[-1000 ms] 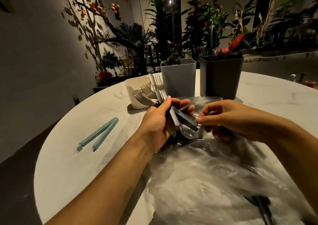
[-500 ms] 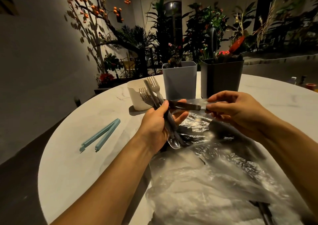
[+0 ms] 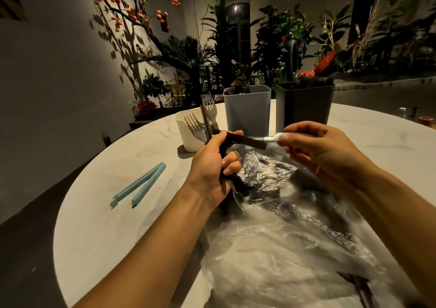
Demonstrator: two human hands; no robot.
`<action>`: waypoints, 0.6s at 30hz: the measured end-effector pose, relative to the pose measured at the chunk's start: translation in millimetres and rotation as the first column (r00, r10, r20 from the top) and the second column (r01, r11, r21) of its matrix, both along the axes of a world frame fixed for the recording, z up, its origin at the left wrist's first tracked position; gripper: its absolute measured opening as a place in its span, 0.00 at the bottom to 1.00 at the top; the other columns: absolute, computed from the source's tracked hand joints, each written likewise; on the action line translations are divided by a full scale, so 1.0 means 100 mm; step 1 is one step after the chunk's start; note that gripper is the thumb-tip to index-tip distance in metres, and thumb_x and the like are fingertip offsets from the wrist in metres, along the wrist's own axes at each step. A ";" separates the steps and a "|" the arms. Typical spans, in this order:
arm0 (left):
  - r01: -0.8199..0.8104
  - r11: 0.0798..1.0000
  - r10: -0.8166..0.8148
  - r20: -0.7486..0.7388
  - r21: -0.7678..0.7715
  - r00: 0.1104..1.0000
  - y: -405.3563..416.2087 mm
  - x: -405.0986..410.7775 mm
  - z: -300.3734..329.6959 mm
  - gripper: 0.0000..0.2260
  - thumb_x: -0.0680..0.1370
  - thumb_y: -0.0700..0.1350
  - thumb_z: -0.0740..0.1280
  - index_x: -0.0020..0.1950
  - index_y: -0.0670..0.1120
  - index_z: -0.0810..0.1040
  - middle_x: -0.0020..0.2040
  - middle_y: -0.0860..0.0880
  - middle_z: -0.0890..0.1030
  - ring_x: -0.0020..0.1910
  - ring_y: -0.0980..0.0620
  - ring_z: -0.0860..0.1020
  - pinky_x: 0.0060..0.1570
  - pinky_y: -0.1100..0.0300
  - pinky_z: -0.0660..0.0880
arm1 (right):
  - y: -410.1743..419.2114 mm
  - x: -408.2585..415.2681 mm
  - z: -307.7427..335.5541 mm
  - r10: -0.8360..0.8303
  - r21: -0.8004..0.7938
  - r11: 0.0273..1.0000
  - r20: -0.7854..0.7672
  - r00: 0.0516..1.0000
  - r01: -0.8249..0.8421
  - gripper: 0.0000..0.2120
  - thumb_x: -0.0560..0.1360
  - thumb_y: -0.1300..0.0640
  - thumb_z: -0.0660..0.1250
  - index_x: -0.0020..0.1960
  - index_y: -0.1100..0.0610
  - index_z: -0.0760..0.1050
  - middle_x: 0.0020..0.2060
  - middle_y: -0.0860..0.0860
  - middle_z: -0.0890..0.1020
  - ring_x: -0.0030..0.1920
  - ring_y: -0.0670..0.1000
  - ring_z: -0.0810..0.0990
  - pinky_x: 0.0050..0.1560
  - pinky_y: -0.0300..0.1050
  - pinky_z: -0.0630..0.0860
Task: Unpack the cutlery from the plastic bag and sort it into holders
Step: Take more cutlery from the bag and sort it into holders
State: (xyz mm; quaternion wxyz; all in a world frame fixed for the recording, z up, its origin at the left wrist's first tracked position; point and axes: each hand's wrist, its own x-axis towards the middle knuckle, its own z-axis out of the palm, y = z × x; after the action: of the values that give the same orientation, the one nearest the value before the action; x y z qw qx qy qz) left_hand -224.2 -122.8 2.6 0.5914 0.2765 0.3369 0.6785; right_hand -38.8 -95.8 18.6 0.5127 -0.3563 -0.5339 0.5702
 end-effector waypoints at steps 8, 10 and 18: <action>-0.016 1.000 0.014 -0.198 -0.009 0.980 -0.03 -0.04 -0.04 0.16 0.82 0.45 0.65 0.62 0.32 0.77 0.48 0.44 0.84 0.25 0.57 0.63 0.19 0.68 0.61 | 0.01 0.07 0.07 -0.078 -0.117 0.992 -0.321 0.944 0.042 0.12 0.71 0.54 0.70 0.53 0.57 0.82 0.45 0.51 0.82 0.43 0.46 0.77 0.37 0.36 0.76; 0.027 0.999 -0.038 -0.276 -0.041 0.960 -0.05 0.03 -0.05 0.20 0.82 0.45 0.65 0.67 0.30 0.72 0.39 0.48 0.84 0.23 0.58 0.62 0.19 0.67 0.60 | -0.01 0.02 0.05 -0.082 -0.082 0.994 -0.183 0.980 0.068 0.10 0.76 0.51 0.67 0.49 0.56 0.83 0.43 0.50 0.81 0.45 0.48 0.76 0.42 0.39 0.75; 0.215 0.974 -0.224 -0.451 -0.072 0.864 -0.10 0.20 -0.03 0.16 0.84 0.45 0.58 0.42 0.42 0.80 0.35 0.42 0.72 0.25 0.55 0.59 0.24 0.64 0.55 | -0.01 -0.25 -0.05 -0.128 0.138 0.984 0.112 0.985 0.112 0.13 0.83 0.49 0.57 0.50 0.57 0.74 0.29 0.50 0.75 0.26 0.46 0.72 0.24 0.37 0.69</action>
State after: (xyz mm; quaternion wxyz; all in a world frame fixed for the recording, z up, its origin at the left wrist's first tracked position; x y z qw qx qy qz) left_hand -203.8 -133.1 -0.6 0.5716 0.4587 0.4394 0.5195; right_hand -63.4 -96.5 14.0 0.5355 -0.3872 -0.5778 0.4790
